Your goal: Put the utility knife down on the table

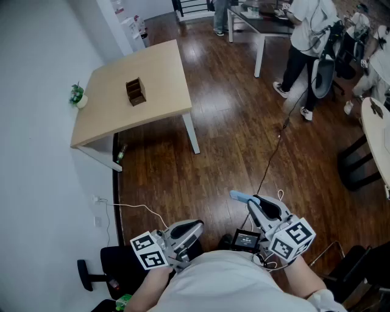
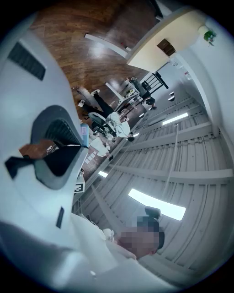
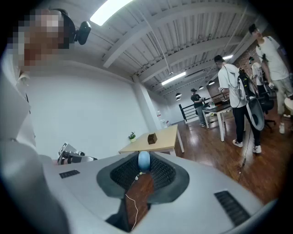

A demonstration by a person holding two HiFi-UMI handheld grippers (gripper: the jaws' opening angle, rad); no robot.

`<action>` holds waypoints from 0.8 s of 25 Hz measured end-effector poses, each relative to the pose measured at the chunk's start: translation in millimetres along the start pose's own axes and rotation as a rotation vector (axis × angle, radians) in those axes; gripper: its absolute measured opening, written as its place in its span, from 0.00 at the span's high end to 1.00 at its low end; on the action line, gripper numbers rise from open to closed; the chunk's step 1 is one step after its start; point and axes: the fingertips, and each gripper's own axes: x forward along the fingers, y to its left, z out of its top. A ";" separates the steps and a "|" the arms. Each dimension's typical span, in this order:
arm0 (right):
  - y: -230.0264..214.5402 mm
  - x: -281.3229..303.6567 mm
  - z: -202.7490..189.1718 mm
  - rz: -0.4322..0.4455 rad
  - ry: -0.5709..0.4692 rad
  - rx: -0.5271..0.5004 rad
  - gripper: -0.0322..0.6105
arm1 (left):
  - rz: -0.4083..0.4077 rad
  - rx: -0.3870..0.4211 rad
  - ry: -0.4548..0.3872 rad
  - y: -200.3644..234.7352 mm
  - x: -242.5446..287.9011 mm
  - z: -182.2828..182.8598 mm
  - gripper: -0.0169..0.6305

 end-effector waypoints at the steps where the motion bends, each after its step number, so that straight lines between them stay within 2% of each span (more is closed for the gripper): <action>1: 2.9 8.2 0.6 0.004 0.005 -0.003 0.84 | 0.006 -0.002 -0.004 6.3 -4.9 4.3 0.97; 11: 46.2 106.9 10.6 0.019 0.047 -0.032 0.84 | 0.026 -0.004 -0.062 72.0 -66.3 71.4 0.97; 20: 94.8 190.1 26.4 -0.012 0.047 -0.075 0.84 | -0.004 -0.007 -0.037 118.8 -125.0 124.8 0.97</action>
